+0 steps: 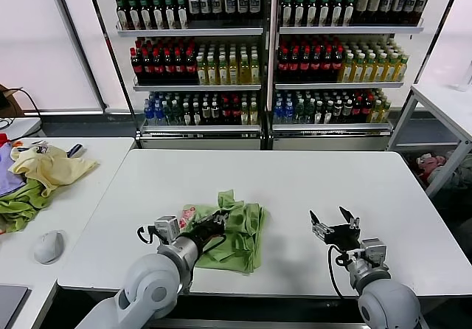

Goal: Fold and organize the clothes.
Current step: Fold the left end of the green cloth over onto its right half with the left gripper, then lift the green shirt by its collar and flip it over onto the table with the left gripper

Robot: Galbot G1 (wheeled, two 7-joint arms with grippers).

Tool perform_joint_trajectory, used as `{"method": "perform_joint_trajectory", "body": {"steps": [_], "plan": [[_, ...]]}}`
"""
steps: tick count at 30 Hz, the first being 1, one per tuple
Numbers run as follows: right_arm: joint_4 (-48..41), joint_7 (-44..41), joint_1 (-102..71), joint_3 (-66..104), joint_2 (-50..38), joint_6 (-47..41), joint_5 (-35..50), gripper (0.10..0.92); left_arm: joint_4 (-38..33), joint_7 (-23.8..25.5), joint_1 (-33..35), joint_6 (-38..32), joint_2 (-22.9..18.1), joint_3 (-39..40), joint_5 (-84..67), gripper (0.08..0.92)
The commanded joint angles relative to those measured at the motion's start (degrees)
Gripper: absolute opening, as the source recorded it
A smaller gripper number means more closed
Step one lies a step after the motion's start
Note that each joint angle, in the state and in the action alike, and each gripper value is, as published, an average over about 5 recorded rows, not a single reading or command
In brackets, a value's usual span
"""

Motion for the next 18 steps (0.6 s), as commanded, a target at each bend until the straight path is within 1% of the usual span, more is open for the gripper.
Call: {"method": "perform_joint_trajectory", "body": {"steps": [1,5,9,11,14,18], "plan": [[-0.4,0.0,0.3,-0.4,0.1,-0.1,-0.1,0.823,2.8,4.5,-2.1,-5.6,-4.2,0.9,-6.8,0.268],[-0.6,0.0,0.5,-0.5,0.1,-0.1,-0.2,0.823,1.6,6.7,-0.8,-5.9,-4.4,-0.6,-11.0,0.381],[-0.7,-0.1,0.4,-0.4,-0.1,0.0,-0.1,0.823,-0.7,8.1,2.0,-6.0,-3.1,-4.4,-14.0,0.493],[-0.9,-0.1,0.4,-0.4,-0.1,0.2,-0.1,0.823,-1.3,8.2,3.7,-6.2,-2.3,-6.6,-13.2,0.554],[-1.0,-0.2,0.5,-0.5,0.0,0.3,-0.1,0.823,-0.4,8.2,6.4,-7.0,-1.0,-9.4,-5.7,0.632],[-1.0,-0.2,0.6,-0.6,0.1,0.4,-0.1,0.823,3.6,8.2,10.1,-8.4,0.4,-12.6,11.1,0.742]]}}
